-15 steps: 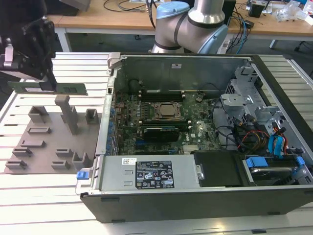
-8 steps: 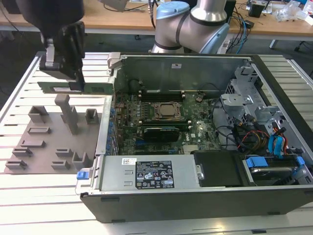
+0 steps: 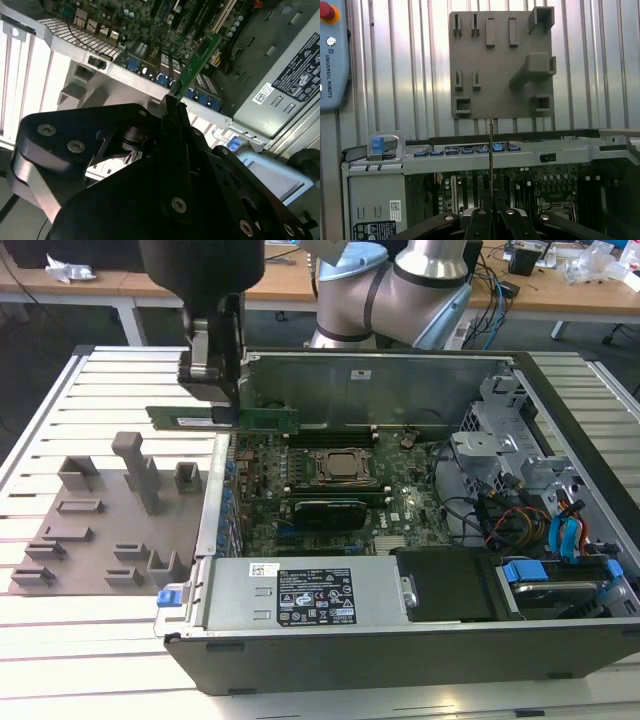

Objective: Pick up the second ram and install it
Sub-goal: 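Pick up the second ram and move it above second insertion slot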

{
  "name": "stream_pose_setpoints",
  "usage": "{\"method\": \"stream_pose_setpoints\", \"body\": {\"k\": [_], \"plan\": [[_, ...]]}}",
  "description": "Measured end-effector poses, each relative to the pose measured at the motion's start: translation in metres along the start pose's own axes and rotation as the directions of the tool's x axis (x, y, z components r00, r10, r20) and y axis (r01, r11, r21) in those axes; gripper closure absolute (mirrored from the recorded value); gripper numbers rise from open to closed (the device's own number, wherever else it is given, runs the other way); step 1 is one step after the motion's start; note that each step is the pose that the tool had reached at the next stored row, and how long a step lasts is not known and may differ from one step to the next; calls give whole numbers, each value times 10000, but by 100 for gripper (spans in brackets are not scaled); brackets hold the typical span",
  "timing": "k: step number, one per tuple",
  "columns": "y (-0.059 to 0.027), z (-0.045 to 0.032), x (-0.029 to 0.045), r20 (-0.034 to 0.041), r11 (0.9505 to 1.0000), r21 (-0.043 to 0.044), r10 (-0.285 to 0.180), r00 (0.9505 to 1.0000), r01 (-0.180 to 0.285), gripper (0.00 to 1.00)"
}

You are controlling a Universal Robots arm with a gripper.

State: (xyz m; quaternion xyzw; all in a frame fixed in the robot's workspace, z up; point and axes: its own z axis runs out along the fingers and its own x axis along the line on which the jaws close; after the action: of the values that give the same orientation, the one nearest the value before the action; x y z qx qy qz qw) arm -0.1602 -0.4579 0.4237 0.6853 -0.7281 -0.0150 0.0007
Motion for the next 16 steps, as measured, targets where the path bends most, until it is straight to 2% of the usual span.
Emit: {"method": "stream_pose_setpoints", "body": {"k": [3, 9, 11, 13, 16], "plan": [[-229, -5, -18, 0, 10000, -4, 2, 10000, -2, 87], [-630, -10, -52, -1, 10000, -17, 2, 10000, -2, 87], [-733, -11, -60, -1, 10000, -20, 2, 10000, -2, 87], [-791, -11, -65, -1, 10000, -21, 2, 10000, -2, 87], [-956, -13, -80, -2, 10000, -25, 1, 10000, -1, 87]]}}
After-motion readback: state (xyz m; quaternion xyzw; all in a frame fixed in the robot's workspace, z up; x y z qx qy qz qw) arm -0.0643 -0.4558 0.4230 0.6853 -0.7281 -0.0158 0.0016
